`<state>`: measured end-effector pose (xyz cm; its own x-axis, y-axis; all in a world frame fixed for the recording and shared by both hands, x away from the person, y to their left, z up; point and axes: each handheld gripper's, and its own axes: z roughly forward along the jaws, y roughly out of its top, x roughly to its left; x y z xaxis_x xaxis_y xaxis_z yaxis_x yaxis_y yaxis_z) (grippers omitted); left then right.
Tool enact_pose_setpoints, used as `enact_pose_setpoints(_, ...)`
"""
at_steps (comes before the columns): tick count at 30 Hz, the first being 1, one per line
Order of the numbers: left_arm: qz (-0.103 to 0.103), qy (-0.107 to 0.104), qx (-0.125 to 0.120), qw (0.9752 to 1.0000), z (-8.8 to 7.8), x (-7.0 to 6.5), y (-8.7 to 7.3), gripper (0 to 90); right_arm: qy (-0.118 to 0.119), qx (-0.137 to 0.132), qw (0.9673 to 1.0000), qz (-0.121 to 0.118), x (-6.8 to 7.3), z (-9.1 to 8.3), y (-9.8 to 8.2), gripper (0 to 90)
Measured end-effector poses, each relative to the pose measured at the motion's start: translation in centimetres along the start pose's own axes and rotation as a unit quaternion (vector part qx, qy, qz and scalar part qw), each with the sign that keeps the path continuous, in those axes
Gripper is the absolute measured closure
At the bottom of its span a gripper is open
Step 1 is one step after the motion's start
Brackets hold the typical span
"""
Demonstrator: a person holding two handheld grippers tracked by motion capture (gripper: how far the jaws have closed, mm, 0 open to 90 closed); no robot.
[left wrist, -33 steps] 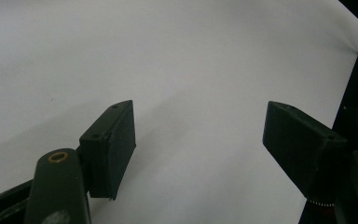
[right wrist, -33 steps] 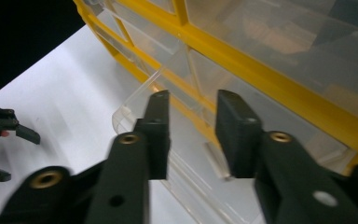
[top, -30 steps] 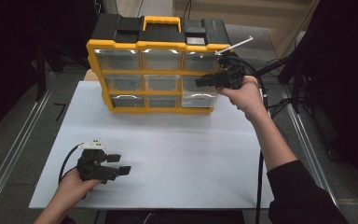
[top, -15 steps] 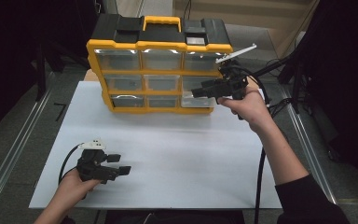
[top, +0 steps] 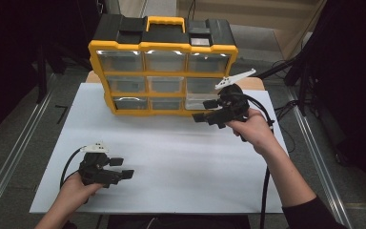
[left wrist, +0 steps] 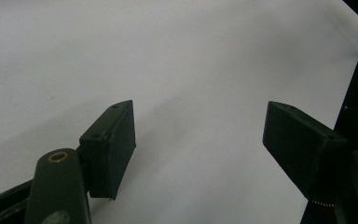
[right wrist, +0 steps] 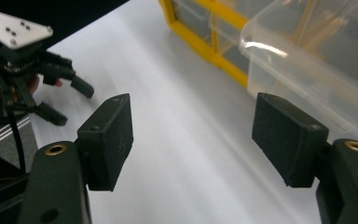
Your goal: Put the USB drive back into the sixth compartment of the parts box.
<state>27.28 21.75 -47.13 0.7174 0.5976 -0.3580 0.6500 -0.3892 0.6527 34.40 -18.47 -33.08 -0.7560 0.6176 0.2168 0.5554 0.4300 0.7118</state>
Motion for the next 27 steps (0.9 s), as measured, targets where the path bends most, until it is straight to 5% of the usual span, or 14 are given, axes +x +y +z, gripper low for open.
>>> enact_pose_setpoints(27,0.005,-0.004,-0.001,1.0000,-0.1,-0.1,0.0,26.6,0.005,0.011,0.9998,0.013,-0.3,4.0,-7.6,26.8)
